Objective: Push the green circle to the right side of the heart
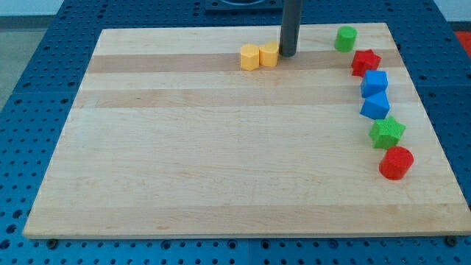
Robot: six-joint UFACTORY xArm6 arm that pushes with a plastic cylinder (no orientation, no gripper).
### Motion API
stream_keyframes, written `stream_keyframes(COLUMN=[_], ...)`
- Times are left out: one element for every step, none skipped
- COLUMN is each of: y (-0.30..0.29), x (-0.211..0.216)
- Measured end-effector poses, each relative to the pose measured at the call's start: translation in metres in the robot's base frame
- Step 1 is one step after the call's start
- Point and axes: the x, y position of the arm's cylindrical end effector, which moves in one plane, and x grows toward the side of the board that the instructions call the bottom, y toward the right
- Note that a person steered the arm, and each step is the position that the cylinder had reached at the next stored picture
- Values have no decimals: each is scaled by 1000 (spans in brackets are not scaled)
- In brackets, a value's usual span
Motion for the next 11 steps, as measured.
stream_keyframes(y=[13, 45, 83, 115, 138, 149, 142, 130, 114, 105, 99], x=[-22, -35, -45, -57, -63, -54, -37, -15, -14, -14, -12])
